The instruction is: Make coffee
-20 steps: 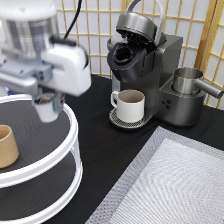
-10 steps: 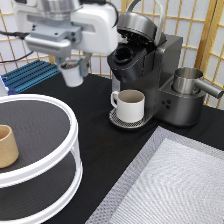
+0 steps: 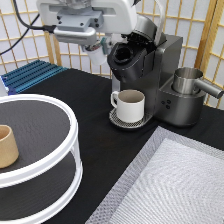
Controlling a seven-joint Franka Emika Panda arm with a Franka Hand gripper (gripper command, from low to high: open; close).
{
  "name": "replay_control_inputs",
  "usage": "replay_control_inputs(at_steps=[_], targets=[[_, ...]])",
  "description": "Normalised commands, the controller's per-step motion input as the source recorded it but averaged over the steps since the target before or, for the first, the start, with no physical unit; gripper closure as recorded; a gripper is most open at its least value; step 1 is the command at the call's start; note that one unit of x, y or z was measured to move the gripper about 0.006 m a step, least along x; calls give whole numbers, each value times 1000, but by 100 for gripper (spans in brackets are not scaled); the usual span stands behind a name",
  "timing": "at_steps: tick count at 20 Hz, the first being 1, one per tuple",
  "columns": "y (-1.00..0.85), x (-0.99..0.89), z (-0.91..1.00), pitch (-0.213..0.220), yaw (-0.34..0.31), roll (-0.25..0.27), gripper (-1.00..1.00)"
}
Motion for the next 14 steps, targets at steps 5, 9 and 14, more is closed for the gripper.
replay_control_inputs(at_steps=[5, 9, 14], targets=[[293, 104, 330, 7, 0, 337, 100], [106, 106, 393, -6, -19, 298, 100], [66, 75, 43, -32, -24, 141, 100]])
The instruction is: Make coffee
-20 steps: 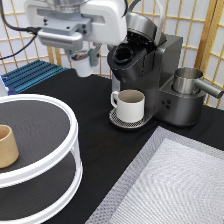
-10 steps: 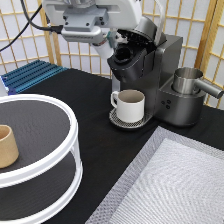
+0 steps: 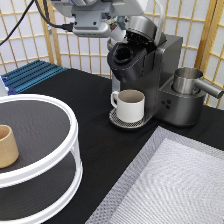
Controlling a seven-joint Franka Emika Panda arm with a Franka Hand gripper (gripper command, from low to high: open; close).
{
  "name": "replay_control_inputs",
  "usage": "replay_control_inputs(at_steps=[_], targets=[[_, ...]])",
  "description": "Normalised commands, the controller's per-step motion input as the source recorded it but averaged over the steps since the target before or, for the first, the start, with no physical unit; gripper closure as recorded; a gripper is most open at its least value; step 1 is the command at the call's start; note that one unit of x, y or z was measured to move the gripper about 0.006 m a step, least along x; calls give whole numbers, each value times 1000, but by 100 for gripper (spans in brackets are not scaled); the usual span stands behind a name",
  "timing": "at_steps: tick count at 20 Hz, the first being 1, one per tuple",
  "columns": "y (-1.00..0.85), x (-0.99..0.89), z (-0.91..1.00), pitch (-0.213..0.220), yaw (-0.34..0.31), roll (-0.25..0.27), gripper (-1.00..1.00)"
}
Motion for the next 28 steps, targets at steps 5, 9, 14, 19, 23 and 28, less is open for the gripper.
replay_control_inputs(at_steps=[5, 9, 14, 19, 23, 28], targets=[[193, -38, -173, -40, -7, 41, 100], [241, -153, -164, -15, -1, 0, 100], [131, -239, -188, -20, 0, 0, 100], [158, -222, -167, -21, 0, 1, 100], [246, -105, -84, -30, 0, 1, 100], [405, 217, 91, -10, 0, 0, 100]])
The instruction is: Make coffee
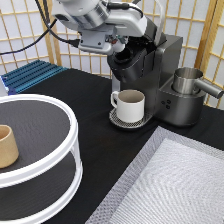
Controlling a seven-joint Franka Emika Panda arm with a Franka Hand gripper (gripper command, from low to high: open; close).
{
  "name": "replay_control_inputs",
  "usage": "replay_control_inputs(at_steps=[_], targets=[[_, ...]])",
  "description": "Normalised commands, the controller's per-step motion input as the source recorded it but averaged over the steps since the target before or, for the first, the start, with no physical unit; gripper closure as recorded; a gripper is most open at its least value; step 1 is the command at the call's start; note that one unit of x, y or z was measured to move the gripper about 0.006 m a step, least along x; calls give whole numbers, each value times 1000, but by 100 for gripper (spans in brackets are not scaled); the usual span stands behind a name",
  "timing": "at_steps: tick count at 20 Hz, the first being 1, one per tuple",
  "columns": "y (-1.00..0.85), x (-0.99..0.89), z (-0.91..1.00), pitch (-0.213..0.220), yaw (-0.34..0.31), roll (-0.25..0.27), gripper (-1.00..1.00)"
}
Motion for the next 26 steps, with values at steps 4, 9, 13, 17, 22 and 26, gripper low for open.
replay_control_inputs(at_steps=[4, 9, 13, 17, 22, 26], targets=[[216, 170, -14, -3, 0, 0, 100], [3, 0, -57, -2, 0, 0, 100], [-7, 0, 0, -2, -3, 2, 100], [64, 105, 0, -1, -5, 0, 100], [2, 184, -18, 0, -15, 0, 100], [-1, 46, -34, 0, -20, 0, 100]])
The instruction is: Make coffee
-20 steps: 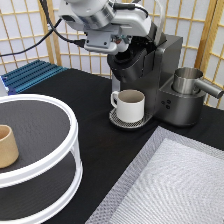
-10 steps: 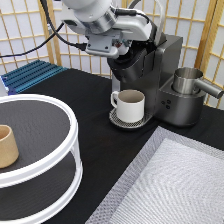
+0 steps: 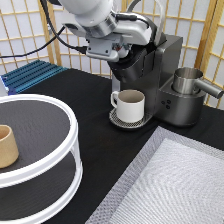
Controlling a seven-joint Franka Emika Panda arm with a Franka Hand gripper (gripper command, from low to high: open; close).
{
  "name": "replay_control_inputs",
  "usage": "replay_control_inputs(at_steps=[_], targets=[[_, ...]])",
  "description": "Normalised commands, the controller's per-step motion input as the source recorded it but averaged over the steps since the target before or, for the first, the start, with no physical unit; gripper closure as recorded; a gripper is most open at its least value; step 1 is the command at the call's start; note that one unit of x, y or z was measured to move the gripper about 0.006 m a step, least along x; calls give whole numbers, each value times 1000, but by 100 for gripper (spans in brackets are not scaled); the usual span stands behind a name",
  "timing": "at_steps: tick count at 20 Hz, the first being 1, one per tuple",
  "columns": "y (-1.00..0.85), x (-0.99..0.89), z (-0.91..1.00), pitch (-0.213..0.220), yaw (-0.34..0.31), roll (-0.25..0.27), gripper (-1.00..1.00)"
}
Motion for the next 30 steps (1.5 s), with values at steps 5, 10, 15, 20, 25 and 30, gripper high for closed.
replay_control_inputs(at_steps=[5, 10, 15, 20, 25, 30], targets=[[0, 66, -6, 0, -26, 0, 100], [213, 77, 0, 0, -28, -79, 100], [377, 36, 0, 0, -22, -192, 100], [268, 0, 0, 0, -40, -225, 100], [175, 0, -40, -4, -24, -200, 100], [240, 0, 4, -58, -22, -202, -100]])
